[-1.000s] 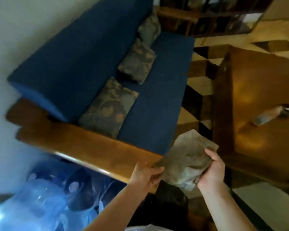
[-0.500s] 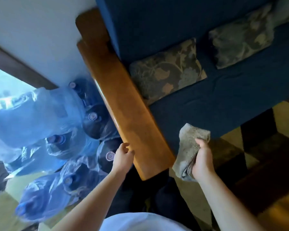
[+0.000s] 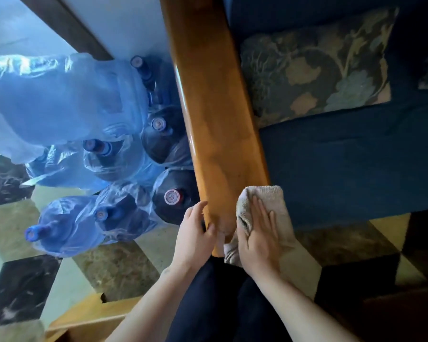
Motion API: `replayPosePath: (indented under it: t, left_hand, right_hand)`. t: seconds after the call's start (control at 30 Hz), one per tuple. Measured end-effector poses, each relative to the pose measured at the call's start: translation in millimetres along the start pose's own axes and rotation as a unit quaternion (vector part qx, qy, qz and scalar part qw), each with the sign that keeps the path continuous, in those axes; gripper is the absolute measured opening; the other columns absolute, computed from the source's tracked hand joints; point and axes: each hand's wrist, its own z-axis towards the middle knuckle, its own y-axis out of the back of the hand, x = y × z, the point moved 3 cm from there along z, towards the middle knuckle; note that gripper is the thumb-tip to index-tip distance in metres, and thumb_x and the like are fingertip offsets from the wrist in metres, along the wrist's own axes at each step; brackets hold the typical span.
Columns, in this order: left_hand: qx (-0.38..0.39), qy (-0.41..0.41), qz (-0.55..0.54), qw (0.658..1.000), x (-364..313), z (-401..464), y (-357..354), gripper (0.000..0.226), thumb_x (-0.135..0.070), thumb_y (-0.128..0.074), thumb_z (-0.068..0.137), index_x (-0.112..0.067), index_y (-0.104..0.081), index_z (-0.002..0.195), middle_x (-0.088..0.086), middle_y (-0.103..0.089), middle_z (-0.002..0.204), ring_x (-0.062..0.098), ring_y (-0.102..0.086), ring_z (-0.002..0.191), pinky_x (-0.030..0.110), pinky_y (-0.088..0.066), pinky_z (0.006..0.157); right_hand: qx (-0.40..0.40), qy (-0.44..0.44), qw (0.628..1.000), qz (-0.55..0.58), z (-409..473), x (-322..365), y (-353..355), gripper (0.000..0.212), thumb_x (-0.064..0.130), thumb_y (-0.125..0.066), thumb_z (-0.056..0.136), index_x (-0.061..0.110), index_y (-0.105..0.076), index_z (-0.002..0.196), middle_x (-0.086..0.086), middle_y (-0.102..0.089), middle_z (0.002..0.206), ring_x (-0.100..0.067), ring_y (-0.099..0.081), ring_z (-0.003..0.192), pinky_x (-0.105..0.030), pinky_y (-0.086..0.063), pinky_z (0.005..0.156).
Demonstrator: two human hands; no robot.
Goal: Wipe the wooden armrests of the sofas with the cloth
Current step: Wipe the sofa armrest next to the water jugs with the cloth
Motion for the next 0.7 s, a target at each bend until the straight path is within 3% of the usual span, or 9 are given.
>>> replayPosePath:
  t: [0.17, 0.23, 0.37, 0.53, 0.57, 0.7]
  left_hand:
    - [-0.085, -0.004, -0.071, 0.994, 13.8, 24.6, 2.7, 0.041, -0.014, -0.058, 0.094, -0.032, -0.051, 0.131, -0.011, -0.047, 0.128, -0.001, -0.056, 0.112, 0.018, -0.052, 0.090]
    - [-0.116, 0.003, -0.087, 0.989, 11.5, 39.2, 7.5, 0.044, -0.012, -0.058, 0.094, -0.026, -0.051, 0.135, -0.009, -0.047, 0.131, 0.002, -0.056, 0.114, 0.015, -0.051, 0.084]
    - [-0.144, -0.033, -0.079, 0.986, 12.7, 89.8, 21.1, 0.048, -0.010, -0.062, 0.094, -0.026, -0.052, 0.138, -0.013, -0.048, 0.129, 0.000, -0.056, 0.111, 0.018, -0.051, 0.089]
    - [-0.129, -0.043, -0.047, 0.990, 0.6, 162.2, 43.5, 0.043, -0.039, -0.053, 0.102, -0.030, -0.048, 0.144, -0.009, -0.044, 0.129, -0.016, -0.054, 0.097, 0.000, -0.039, 0.079]
    - [-0.119, -0.040, -0.051, 0.991, -2.4, 176.0, 49.3, 0.042, -0.042, -0.047, 0.103, -0.035, -0.046, 0.145, -0.008, -0.043, 0.129, -0.017, -0.052, 0.097, 0.004, -0.037, 0.083]
    - [-0.067, -0.043, 0.042, 0.996, -24.7, 229.9, 72.8, 0.048, -0.049, -0.037, 0.104, -0.049, -0.029, 0.152, -0.004, -0.036, 0.124, 0.003, -0.048, 0.090, 0.021, -0.033, 0.089]
  right_hand:
    - [-0.135, 0.039, 0.990, -0.017, 12.2, -5.9, -31.1, 0.060, 0.035, -0.029, 0.105, 0.010, -0.028, 0.160, -0.003, -0.029, 0.168, -0.018, -0.023, 0.157, -0.051, -0.020, 0.127]
    - [-0.189, 0.019, 0.982, -0.011, 22.9, 1.0, -35.4, 0.059, 0.035, -0.026, 0.106, 0.007, -0.032, 0.158, -0.005, -0.034, 0.166, -0.018, -0.026, 0.156, -0.048, -0.017, 0.128]
    - [-0.295, -0.079, 0.950, 0.069, 58.5, 20.9, -52.1, 0.056, 0.036, -0.027, 0.107, 0.005, -0.043, 0.152, -0.009, -0.045, 0.159, -0.019, -0.036, 0.151, -0.046, -0.018, 0.128]
    - [-0.368, -0.142, 0.915, 0.088, 126.1, 47.7, -49.2, 0.055, 0.032, -0.033, 0.105, 0.002, -0.049, 0.147, -0.013, -0.052, 0.153, -0.024, -0.044, 0.146, -0.047, -0.023, 0.126]
    - [-0.373, -0.145, 0.913, 0.081, 140.2, 52.4, -47.7, 0.055, 0.032, -0.033, 0.105, 0.002, -0.049, 0.147, -0.013, -0.053, 0.152, -0.025, -0.045, 0.145, -0.048, -0.024, 0.126]
    - [-0.366, -0.124, 0.921, 0.047, 200.2, 73.0, -43.8, 0.056, 0.037, -0.030, 0.106, 0.005, -0.049, 0.148, -0.010, -0.054, 0.152, -0.022, -0.045, 0.145, -0.048, -0.026, 0.125]
